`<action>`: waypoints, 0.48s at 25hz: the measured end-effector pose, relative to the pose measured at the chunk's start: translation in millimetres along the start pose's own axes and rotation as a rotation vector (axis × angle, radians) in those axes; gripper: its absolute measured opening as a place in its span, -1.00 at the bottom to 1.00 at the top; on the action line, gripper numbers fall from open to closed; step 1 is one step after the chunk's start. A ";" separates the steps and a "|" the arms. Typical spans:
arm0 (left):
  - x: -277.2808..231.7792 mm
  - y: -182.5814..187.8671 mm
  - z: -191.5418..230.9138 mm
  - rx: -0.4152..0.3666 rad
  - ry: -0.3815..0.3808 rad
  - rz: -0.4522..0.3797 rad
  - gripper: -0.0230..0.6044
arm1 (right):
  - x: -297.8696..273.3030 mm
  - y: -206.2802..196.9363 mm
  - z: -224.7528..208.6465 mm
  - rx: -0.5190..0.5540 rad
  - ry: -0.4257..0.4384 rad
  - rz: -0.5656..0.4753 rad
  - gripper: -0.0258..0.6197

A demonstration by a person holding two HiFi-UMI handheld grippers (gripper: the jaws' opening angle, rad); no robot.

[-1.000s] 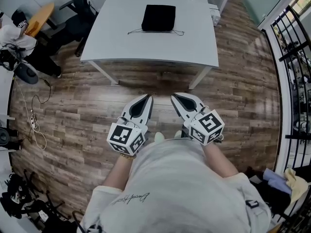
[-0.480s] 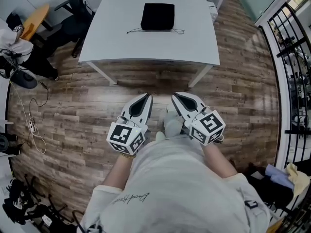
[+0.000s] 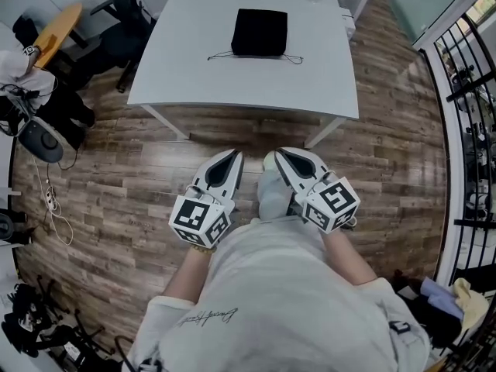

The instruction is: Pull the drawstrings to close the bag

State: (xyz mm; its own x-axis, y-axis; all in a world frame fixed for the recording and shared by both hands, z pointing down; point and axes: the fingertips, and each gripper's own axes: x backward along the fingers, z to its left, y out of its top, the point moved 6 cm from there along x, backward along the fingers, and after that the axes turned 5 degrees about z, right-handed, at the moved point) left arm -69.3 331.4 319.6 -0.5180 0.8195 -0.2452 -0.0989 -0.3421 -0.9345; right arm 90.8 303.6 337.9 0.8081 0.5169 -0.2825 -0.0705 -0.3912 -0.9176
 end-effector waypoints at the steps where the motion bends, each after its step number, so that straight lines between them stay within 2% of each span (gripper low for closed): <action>1: -5.4 1.2 4.9 0.002 0.000 0.001 -0.89 | -6.0 1.3 -5.1 -0.001 0.004 0.002 -0.85; 7: -46.4 11.0 33.1 0.001 0.002 0.003 -0.89 | -45.5 13.3 -46.5 -0.012 0.029 0.007 -0.85; 12: -95.3 33.0 70.1 0.014 0.035 -0.008 -0.89 | -82.9 36.8 -92.4 -0.014 0.045 0.015 -0.85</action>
State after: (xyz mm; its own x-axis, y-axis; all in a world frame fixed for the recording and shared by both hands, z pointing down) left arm -82.7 209.7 330.2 -0.4871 0.8378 -0.2465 -0.1154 -0.3416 -0.9327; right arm 75.2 176.0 353.4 0.8326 0.4759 -0.2834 -0.0753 -0.4096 -0.9091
